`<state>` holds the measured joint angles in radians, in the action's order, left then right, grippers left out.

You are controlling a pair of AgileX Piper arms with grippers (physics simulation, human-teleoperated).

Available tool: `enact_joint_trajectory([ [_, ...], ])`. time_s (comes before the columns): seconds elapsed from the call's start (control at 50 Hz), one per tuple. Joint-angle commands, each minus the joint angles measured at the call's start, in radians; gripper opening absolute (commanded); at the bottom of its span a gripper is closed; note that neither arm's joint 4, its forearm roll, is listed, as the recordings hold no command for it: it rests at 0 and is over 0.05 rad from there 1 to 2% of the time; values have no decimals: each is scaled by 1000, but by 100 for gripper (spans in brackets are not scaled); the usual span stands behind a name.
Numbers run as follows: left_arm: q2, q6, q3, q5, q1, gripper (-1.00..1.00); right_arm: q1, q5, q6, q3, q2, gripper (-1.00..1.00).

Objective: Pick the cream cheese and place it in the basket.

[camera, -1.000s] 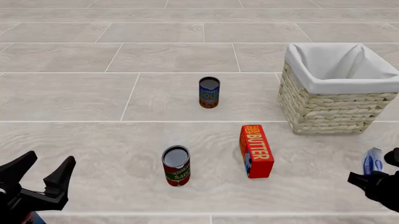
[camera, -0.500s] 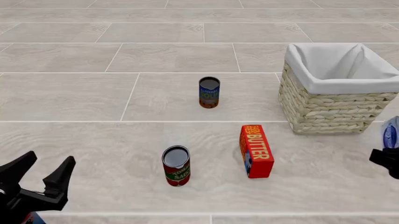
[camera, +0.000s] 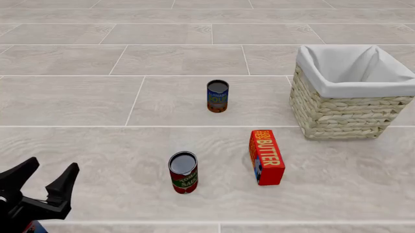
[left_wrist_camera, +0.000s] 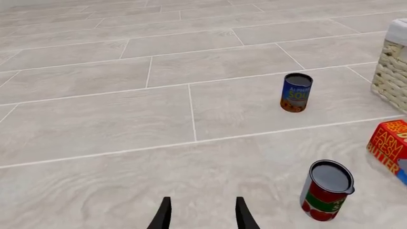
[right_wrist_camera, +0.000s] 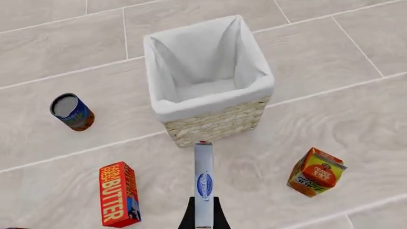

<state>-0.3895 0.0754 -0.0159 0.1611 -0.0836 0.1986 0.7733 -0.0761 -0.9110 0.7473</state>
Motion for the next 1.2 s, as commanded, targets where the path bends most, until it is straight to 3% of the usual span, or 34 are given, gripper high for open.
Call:
enact_joint_trajectory([
  [0.02, -18, 1, 16, 10, -3, 100, -33, 51, -11, -211, 113, -100],
  [0.14, -26, 3, 16, 16, 0, 100, -52, 67, -6, -289, 171, -100],
  [0.24, -31, 3, 16, 20, -1, 100, -91, 87, -41, -339, 229, -100],
  [0.3, -34, 2, 15, 22, 0, 100, -113, 96, -4, -372, 268, -100],
  [0.42, -48, 1, 15, 32, 2, 100, -131, 111, -4, -424, 318, -100],
  [0.76, -41, 0, 15, 22, 2, 100, -87, 118, 75, -533, 461, -100],
  [1.2, -68, -1, 15, 43, 3, 100, -56, 126, 113, -605, 590, -100],
])
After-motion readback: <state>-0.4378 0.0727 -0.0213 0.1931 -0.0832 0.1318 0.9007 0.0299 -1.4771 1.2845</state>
